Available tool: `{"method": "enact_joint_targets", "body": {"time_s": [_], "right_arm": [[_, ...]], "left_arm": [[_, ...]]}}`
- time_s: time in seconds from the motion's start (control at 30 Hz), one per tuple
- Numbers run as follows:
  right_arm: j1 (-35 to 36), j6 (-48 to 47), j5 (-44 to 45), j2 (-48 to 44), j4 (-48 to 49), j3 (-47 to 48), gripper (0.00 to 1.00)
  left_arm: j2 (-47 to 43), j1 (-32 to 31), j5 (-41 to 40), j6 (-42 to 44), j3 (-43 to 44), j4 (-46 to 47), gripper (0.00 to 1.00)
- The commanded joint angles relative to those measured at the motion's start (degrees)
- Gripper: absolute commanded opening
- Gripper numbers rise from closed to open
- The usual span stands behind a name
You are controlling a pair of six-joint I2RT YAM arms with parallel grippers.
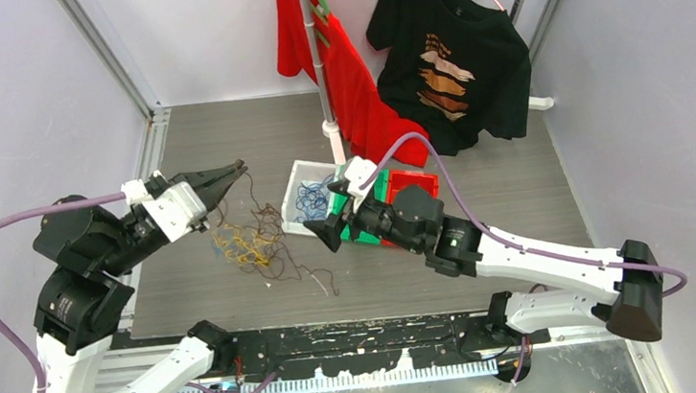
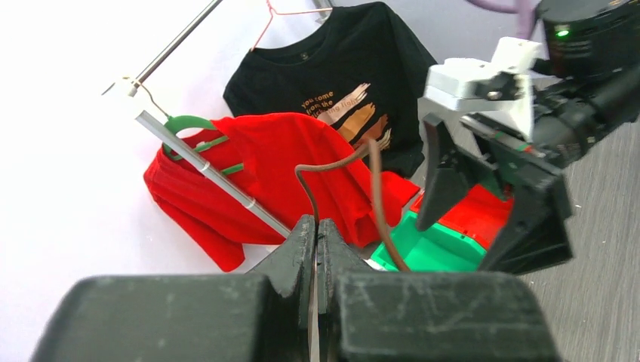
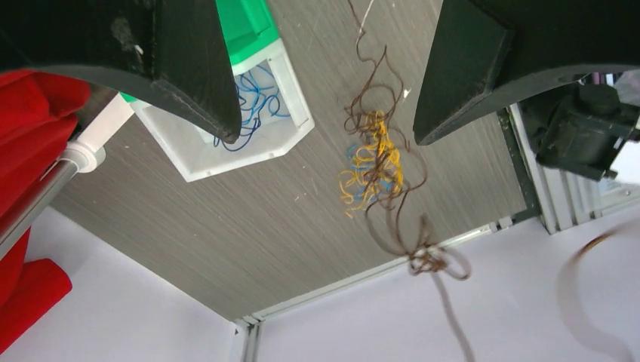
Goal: Untangle the cables
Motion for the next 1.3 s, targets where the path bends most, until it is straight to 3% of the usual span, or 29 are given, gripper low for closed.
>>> {"method": "enact_joint_targets", "body": {"time_s": [0.0,0.17,0.43,0.8,1.03,1.27], "right_arm": [[-4.52,5.11,-8.25,1.13,13.67,2.54,0.89],[-4.92,9.01,-17.83,5.12,18.55,6.61,0.90],[-5.32,13.13,-25.06,13.41,21.45,14.25,0.89],[-7.04,18.21,-25.49,24.81,24.85,20.21,0.73],[-6.99,21.85,-23.05,31.38,31.14,15.95,0.60],[-7.04,24.87,-20.29,37.01,38.98,11.05,0.57]], "left_arm": [[0.01,-0.11,1.07,0.33,3.29,-1.68,0.00],[0.12,-0.11,3.46,-0.19,3.74,-4.02,0.00],[1.36,-0.11,5.38,-0.78,5.69,-5.61,0.00],[2.90,-0.11,6.38,-2.04,9.50,-5.72,0.00],[5.17,-0.11,7.08,-3.24,15.26,-5.25,0.00],[6.96,-0.10,5.19,-2.35,20.33,-3.20,0.00]]}}
